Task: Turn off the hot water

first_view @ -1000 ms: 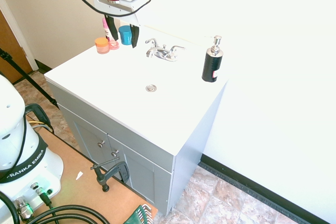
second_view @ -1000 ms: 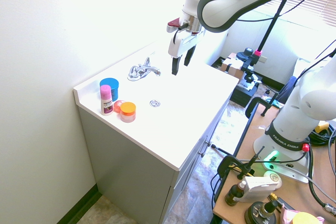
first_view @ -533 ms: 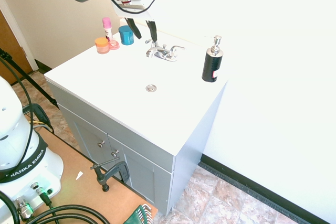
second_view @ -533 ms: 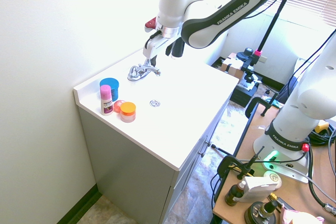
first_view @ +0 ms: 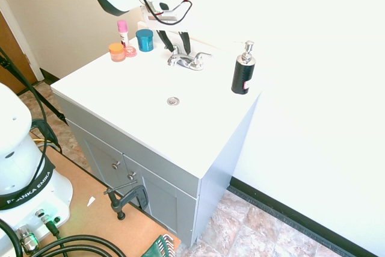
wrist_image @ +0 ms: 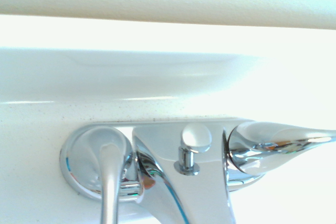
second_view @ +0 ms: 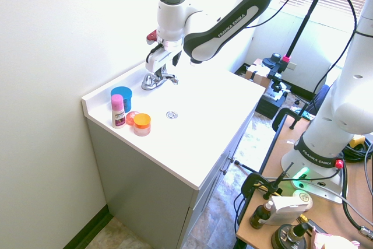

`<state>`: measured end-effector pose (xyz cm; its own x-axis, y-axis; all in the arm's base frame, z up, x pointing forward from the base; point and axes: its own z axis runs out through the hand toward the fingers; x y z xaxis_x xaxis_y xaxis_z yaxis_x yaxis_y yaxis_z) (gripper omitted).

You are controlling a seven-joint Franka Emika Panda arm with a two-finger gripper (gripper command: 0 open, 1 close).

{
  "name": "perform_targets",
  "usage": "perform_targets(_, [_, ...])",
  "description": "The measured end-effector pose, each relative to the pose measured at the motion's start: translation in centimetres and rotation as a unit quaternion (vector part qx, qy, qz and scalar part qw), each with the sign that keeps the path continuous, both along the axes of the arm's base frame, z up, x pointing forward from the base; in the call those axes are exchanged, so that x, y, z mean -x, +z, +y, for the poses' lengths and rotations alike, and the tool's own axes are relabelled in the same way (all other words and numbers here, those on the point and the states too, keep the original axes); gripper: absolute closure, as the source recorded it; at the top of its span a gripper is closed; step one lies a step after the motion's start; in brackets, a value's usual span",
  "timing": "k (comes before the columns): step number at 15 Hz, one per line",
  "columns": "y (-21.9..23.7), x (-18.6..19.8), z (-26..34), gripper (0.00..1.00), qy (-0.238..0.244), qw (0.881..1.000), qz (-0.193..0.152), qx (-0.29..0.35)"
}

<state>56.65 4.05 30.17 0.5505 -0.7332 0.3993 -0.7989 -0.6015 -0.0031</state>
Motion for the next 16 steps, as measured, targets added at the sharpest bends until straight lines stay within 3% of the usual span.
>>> perform_targets(11, [0.0, -3.5, 2.2, 0.00, 0.003, 1.000, 0.007, -0.014])
perform_targets(16, [0.3, -2.8, 0.7, 0.00, -0.009, 0.999, 0.023, -0.039])
